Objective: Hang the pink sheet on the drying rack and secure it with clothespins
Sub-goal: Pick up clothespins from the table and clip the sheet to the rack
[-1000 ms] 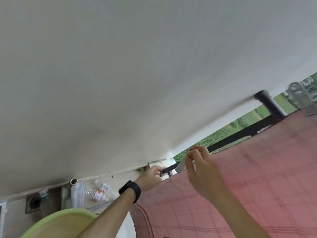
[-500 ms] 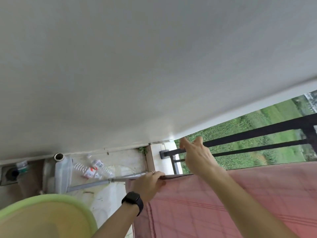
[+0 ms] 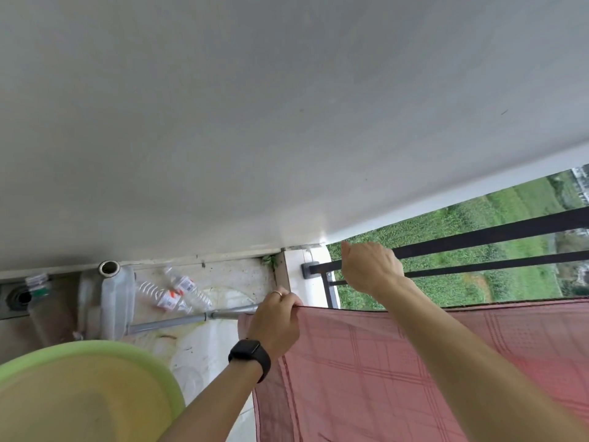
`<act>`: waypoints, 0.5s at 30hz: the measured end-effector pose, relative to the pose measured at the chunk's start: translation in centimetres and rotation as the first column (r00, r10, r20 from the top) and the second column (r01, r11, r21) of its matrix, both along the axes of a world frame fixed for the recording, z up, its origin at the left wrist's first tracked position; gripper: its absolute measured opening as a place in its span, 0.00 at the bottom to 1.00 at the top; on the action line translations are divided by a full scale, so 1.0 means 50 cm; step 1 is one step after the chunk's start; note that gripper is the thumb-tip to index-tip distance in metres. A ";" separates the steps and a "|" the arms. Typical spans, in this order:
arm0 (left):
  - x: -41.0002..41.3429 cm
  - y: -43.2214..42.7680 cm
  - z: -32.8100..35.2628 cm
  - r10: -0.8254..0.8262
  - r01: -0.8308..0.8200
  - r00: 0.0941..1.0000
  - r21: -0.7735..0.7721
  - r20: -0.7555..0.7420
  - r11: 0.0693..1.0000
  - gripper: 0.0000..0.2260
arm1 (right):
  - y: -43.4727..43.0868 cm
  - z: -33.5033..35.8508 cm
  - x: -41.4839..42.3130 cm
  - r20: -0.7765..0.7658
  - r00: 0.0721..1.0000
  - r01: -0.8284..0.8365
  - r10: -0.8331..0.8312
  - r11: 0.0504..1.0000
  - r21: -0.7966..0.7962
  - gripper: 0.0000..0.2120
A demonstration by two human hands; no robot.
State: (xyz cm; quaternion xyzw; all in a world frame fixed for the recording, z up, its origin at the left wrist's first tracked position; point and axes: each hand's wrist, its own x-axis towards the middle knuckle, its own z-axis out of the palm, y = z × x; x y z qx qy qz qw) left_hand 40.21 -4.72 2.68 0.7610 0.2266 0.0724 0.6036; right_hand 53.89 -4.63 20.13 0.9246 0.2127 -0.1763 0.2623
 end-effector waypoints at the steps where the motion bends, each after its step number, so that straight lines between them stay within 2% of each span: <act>1: 0.013 0.001 0.014 -0.034 0.028 0.998 -0.112 -0.048 0.993 0.06 | 0.008 0.010 -0.006 0.028 1.000 -0.016 0.014 0.996 0.089 0.26; 3: 0.042 0.004 0.046 -0.172 0.153 0.983 -0.236 -0.062 0.960 0.11 | 0.020 0.035 -0.020 0.057 0.997 -0.053 0.042 0.976 0.210 0.26; 5: 0.071 0.008 0.062 -0.390 0.373 0.919 -0.200 -0.052 0.906 0.21 | 0.023 0.063 -0.036 0.023 0.996 -0.084 0.081 0.982 0.169 0.24; 7: 0.096 0.015 0.066 -0.596 0.575 0.800 -0.186 -0.077 0.797 0.17 | 0.015 0.085 -0.052 -0.011 0.996 -0.091 0.092 0.993 0.077 0.23; 8: 0.107 0.016 0.064 -0.639 0.610 0.766 -0.228 -0.076 0.759 0.15 | 0.008 0.094 -0.056 -0.009 0.994 -0.110 0.110 0.992 0.057 0.23; 11: 0.127 0.026 0.057 -0.646 0.600 0.757 -0.287 -0.095 0.746 0.07 | -0.002 0.118 -0.066 0.025 0.986 -0.166 0.165 0.983 0.073 0.23; 13: 0.134 0.039 0.052 -0.649 0.602 0.755 -0.291 -0.098 0.744 0.09 | -0.014 0.121 -0.066 -0.004 0.983 -0.185 0.186 0.980 0.077 0.21; 15: 0.132 0.058 0.051 -0.648 0.602 0.757 -0.297 -0.085 0.741 0.10 | -0.029 0.114 -0.067 -0.056 0.976 -0.207 0.209 0.978 0.039 0.14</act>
